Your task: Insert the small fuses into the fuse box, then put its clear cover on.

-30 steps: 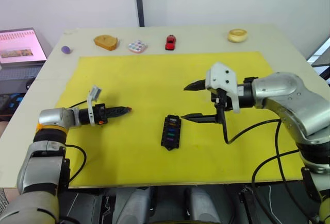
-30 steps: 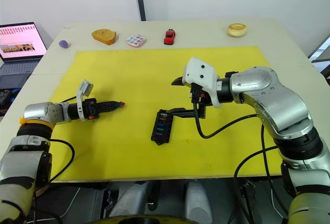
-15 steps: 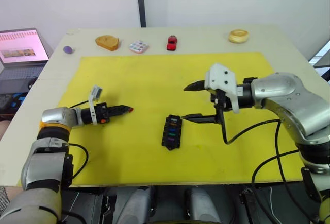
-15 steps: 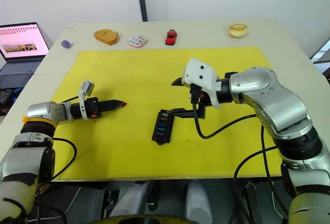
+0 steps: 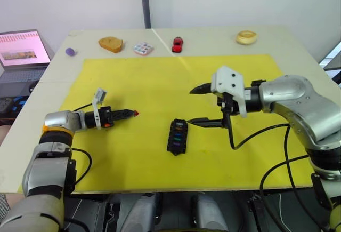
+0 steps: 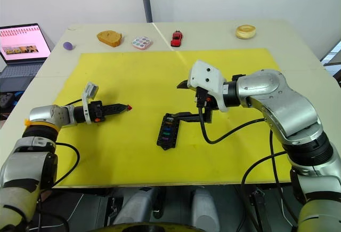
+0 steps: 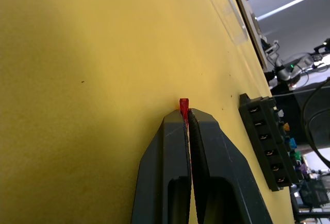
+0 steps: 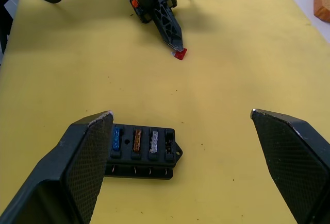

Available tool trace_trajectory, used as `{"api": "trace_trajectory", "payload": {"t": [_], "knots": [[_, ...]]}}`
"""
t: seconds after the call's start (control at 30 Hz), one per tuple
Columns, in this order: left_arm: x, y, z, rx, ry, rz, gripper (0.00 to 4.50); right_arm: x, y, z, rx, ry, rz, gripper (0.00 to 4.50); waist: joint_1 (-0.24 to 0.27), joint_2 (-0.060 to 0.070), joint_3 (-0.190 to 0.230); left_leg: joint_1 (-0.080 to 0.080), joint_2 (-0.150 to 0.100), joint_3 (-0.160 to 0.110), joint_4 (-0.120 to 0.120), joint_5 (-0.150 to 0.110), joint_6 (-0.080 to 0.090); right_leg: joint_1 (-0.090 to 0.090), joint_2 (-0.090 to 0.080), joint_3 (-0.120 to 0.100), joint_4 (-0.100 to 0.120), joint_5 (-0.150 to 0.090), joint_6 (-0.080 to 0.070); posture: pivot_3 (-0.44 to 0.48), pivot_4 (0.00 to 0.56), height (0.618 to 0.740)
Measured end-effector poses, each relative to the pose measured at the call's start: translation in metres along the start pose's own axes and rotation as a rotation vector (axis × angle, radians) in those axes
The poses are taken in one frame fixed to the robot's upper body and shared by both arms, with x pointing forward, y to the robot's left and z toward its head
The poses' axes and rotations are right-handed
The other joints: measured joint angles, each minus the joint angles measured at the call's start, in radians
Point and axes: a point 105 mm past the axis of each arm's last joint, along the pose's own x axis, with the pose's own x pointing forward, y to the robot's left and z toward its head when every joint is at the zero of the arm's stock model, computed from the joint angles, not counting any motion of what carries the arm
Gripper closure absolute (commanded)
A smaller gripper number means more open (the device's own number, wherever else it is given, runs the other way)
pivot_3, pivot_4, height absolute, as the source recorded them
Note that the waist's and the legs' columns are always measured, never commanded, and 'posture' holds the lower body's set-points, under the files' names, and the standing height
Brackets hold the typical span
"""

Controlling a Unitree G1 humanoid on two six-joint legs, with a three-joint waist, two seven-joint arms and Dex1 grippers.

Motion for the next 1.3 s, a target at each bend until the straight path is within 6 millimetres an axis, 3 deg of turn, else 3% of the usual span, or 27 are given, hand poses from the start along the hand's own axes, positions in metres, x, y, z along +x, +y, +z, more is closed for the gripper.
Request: {"api": "trace_trajectory", "payload": {"t": [0.33, 0.5, 0.7, 0.8, 1.0, 1.1, 1.17, 1.3], "knots": [[-0.017, -0.013, 0.014, -0.019, -0.082, -0.033, 4.45, 0.000, 0.000, 0.000, 0.001, -0.002, 0.000, 0.00, -0.007, -0.001, 0.001, -0.002, 0.000, 0.000, -0.001, 0.000, 0.000, -0.003, 0.000, 0.000, 0.000, 0.000, 0.000, 0.000, 0.150, 0.740], [-0.017, -0.038, 0.025, 0.045, -0.117, -0.107, 4.45, 0.001, 0.000, 0.004, 0.038, -0.009, 0.015, 0.00, -0.005, -0.001, 0.001, -0.002, 0.000, 0.000, -0.001, 0.000, 0.000, -0.002, 0.000, 0.000, -0.001, 0.000, 0.000, 0.000, 0.150, 0.740], [-0.004, -0.115, 0.048, 0.240, -0.184, -0.357, 4.45, -0.010, -0.013, 0.041, 0.260, -0.100, 0.049, 0.00, -0.002, -0.002, 0.001, -0.003, 0.000, -0.001, 0.000, 0.000, 0.000, -0.001, 0.000, 0.000, -0.002, 0.000, 0.000, 0.000, 0.150, 0.740], [0.006, -0.167, 0.055, 0.357, -0.223, -0.526, 4.45, -0.024, -0.022, 0.073, 0.375, -0.185, 0.098, 0.00, -0.003, -0.002, 0.002, -0.003, 0.000, -0.001, -0.001, 0.000, 0.000, -0.001, 0.000, 0.000, -0.002, 0.000, 0.000, 0.000, 0.150, 0.740], [0.010, -0.208, 0.058, 0.434, -0.254, -0.644, 4.45, -0.032, -0.035, 0.090, 0.578, -0.216, 0.147, 0.00, -0.006, -0.002, 0.001, -0.002, 0.000, -0.001, -0.001, 0.000, 0.000, -0.002, 0.000, 0.000, -0.002, 0.000, 0.000, 0.000, 0.150, 0.740], [0.009, -0.213, 0.058, 0.444, -0.260, -0.649, 4.50, -0.031, -0.034, 0.093, 0.595, -0.225, 0.171, 0.78, -0.007, -0.002, 0.001, -0.002, 0.000, 0.000, -0.001, 0.000, 0.000, -0.001, 0.000, 0.000, -0.002, 0.000, 0.000, 0.000, 0.150, 0.740], [0.010, -0.213, 0.059, 0.440, -0.263, -0.648, 4.50, -0.029, -0.034, 0.093, 0.608, -0.228, 0.179, 1.70, -0.007, -0.002, 0.001, -0.002, 0.000, 0.000, -0.001, 0.000, 0.000, -0.001, 0.000, 0.000, -0.002, 0.000, 0.000, 0.000, 0.150, 0.740], [0.009, -0.215, 0.059, 0.441, -0.270, -0.653, 4.50, -0.026, -0.031, 0.095, 0.630, -0.238, 0.207, 1.70, -0.006, -0.002, 0.002, -0.002, 0.000, 0.000, -0.001, 0.000, 0.000, -0.001, 0.000, 0.000, -0.002, 0.000, 0.000, 0.000, 0.150, 0.740]]}}
